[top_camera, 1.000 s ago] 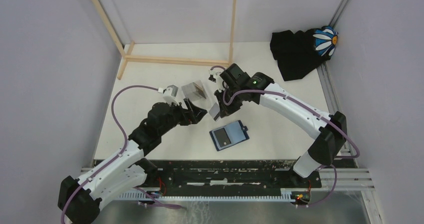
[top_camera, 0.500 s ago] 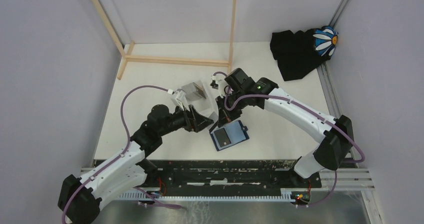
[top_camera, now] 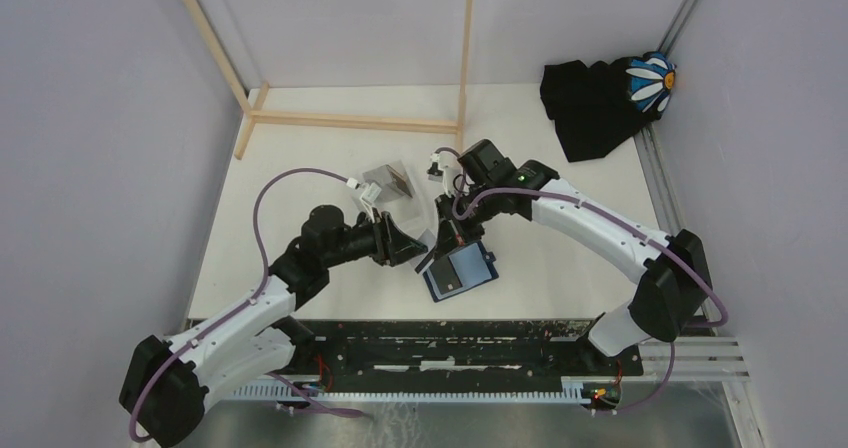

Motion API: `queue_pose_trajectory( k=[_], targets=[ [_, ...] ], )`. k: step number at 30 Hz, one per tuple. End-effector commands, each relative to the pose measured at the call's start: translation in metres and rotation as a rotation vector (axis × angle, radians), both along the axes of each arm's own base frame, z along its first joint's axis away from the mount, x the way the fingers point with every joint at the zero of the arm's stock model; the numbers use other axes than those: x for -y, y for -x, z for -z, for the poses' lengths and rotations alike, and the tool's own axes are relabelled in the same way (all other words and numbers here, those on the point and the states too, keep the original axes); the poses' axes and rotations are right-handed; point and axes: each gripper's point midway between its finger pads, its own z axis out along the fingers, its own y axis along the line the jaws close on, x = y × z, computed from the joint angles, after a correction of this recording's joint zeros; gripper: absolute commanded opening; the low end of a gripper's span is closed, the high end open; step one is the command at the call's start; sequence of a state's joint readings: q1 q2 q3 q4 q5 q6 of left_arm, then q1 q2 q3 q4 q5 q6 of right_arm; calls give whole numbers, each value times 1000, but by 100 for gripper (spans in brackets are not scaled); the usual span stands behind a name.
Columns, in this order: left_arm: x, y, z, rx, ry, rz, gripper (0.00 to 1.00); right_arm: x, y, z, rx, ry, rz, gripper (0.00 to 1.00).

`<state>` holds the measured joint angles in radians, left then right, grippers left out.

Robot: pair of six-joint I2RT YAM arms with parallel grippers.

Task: Put the credit cards into the card holder
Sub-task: Pick up the credit card from the storage box.

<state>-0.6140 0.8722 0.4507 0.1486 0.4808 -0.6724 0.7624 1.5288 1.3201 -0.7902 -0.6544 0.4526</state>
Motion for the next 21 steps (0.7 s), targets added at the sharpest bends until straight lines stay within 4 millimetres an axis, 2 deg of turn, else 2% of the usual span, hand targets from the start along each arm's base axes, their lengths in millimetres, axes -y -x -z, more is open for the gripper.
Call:
queue_pose_trajectory(
  k=[1, 6, 8, 9, 17, 19, 21],
  targets=[
    [9, 10, -24, 76, 53, 103, 48, -10, -6, -24, 5, -144, 9, 1],
    [10, 13, -23, 61, 58, 115, 22, -9, -10, -20, -21, -166, 21, 1],
    [12, 15, -23, 51, 62, 133, 6, -10, -11, -20, -23, -175, 25, 1],
    [13, 16, -22, 45, 63, 141, 3, -10, -12, -20, -27, -177, 28, 1],
    [14, 18, -16, 2, 74, 149, 3, -15, -22, -20, -24, -198, 60, 2],
    [13, 16, -13, -9, 67, 126, 3, -15, -26, -20, -18, -188, 71, 5],
    [12, 12, -10, -23, 63, 95, 3, -13, -30, -17, -7, -170, 87, 12]
  ],
)
